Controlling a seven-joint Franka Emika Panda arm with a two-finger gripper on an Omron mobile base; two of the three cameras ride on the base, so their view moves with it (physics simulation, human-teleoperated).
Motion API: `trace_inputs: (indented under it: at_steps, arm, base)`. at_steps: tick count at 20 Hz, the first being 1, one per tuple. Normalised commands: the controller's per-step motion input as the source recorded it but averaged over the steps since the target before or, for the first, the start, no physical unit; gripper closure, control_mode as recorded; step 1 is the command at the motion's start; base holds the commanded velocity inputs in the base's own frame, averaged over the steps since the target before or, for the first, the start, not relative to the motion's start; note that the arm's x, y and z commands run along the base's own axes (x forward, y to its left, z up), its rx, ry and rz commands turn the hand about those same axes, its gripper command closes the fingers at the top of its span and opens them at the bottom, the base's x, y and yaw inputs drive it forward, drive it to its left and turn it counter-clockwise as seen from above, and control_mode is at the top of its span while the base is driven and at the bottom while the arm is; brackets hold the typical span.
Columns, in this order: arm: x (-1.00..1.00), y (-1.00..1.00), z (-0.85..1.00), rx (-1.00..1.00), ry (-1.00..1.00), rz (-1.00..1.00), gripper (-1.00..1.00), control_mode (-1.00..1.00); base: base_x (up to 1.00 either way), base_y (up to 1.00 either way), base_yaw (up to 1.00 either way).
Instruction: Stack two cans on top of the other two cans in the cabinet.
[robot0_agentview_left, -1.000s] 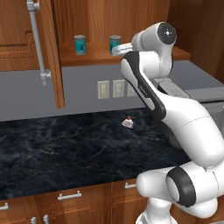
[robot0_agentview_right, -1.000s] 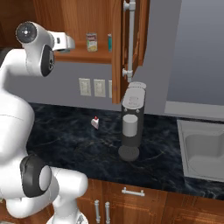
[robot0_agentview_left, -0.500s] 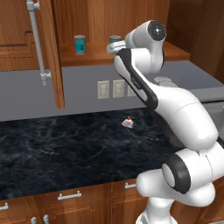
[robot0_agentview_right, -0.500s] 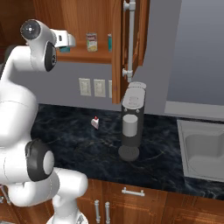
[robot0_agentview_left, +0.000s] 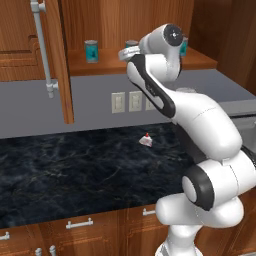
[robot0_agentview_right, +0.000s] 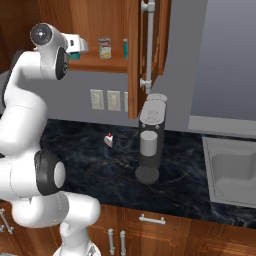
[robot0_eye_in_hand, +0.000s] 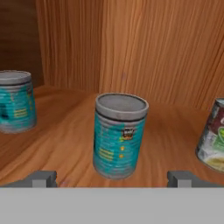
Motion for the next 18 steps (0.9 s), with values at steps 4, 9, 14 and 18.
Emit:
trace_inputs:
  at_steps: [4,9,14,18]
  arm:
    - [0.32,0.01,-0.02,0.00,-0.01,0.01,-1.00,-1.00]
    - [0.27,0.03,0.00,0.00,0.02,0.00,-1.00,-1.00]
    - [0.26,0.05,0.00,0.00,0.04,0.00,-1.00,-1.00]
    - [0.25,0.06,0.00,0.00,0.05,0.00,-1.00,-1.00]
  base:
    - [0.00,0.00,0.00]
    - [0.00,0.00,0.00]
    - [0.00,0.00,0.00]
    - [0.00,0.00,0.00]
